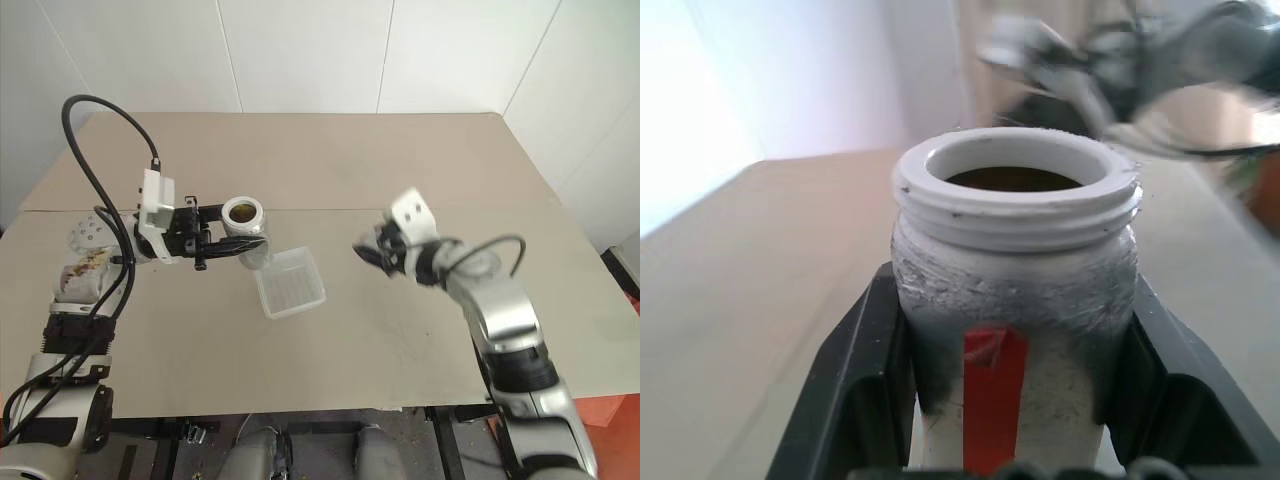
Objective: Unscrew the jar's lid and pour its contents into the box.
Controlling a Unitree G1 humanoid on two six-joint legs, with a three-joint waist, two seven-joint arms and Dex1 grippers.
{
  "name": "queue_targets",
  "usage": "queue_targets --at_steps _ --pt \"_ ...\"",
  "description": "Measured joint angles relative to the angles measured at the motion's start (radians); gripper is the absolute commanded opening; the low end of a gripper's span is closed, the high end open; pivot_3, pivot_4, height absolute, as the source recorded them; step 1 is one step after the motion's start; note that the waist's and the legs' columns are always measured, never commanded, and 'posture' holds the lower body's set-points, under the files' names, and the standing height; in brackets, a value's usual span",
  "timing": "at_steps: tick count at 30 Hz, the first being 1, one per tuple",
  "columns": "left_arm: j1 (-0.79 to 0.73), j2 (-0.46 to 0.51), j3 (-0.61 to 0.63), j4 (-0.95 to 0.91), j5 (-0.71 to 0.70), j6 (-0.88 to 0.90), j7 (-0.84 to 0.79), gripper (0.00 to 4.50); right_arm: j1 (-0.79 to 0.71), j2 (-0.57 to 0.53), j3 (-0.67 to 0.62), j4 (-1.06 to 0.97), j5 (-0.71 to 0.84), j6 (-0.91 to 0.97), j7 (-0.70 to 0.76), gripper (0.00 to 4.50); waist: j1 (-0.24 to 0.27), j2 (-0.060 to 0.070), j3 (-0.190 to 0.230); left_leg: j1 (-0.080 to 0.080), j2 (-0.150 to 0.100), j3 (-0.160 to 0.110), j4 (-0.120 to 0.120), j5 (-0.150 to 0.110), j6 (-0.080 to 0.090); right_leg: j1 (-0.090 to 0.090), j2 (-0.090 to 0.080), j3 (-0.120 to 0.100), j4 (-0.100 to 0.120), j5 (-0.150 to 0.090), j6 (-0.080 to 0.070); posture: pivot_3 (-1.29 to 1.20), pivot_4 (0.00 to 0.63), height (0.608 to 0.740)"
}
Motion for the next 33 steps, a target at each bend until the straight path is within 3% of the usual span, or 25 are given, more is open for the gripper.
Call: queue_targets --at_steps 3,10,13,17,21,24,28,33 --pt "0.003 -0.016 -0.023 0.014 0.095 -0.123 0.077 2.03 0.036 -0.014 0.006 0.003 -0.010 -0.001 0.041 4.39 -0.007 0.000 0.000 0.002 0.000 0.000 0.000 0.000 0.000 0.000 0.001 0.001 0.001 0.000 0.000 0.00 0.150 0.740" --pt "-0.040 -0.056 -0.070 0.155 0.334 -0.467 0.308 2.03 -0.056 -0.062 -0.067 -0.069 0.133 0.093 0.175 4.48 0.003 0.000 0.000 0.001 0.000 -0.001 0.000 0.000 0.000 0.001 0.000 0.000 0.000 0.001 0.000 0.00 0.150 0.740" --pt "-0.122 -0.018 -0.120 0.266 0.564 -0.716 0.502 2.03 -0.111 -0.100 -0.104 -0.125 0.232 0.169 0.245 4.48 0.019 0.000 0.000 0.001 0.000 -0.001 0.000 0.000 0.001 0.001 0.000 -0.001 -0.001 0.001 0.000 0.00 0.150 0.740" --pt "-0.276 0.119 -0.268 0.378 1.086 -0.980 0.994 2.03 -0.182 -0.161 -0.083 -0.167 0.350 0.300 0.345 4.48 0.025 0.000 0.000 0.000 0.000 0.000 0.000 -0.001 0.002 0.001 -0.001 -0.001 -0.001 0.002 0.001 0.00 0.150 0.740" --pt "-0.437 0.202 -0.580 0.381 1.654 -0.918 1.638 2.03 -0.257 -0.183 -0.040 -0.173 0.398 0.351 0.423 4.48 0.030 0.000 0.000 0.000 -0.001 0.000 0.000 -0.002 0.003 0.001 -0.002 -0.001 0.000 0.003 0.003 0.00 0.150 0.740" --pt "-0.485 0.178 -0.744 0.421 1.892 -0.755 1.981 2.03 -0.298 -0.183 -0.018 -0.163 0.418 0.361 0.453 4.48 0.030 0.000 0.000 -0.002 -0.001 0.000 0.001 -0.002 0.003 0.000 -0.002 -0.001 0.002 0.003 0.003 0.00 0.150 0.740" --pt "-0.536 0.162 -0.911 0.475 2.054 -0.667 2.177 2.03 -0.321 -0.173 -0.015 -0.146 0.422 0.361 0.458 4.48 0.028 0.000 0.000 -0.008 -0.001 0.001 0.002 -0.001 0.002 -0.007 -0.001 -0.002 0.004 0.003 0.003 0.00 0.150 0.740" --pt "-0.550 0.169 -1.005 0.500 2.108 -0.636 2.232 2.03 -0.326 -0.130 -0.027 -0.135 0.425 0.361 0.422 4.48 0.024 0.000 0.000 -0.008 0.000 0.002 0.002 -0.001 0.002 -0.008 -0.002 -0.002 0.005 0.003 0.003 0.00 0.150 0.740"
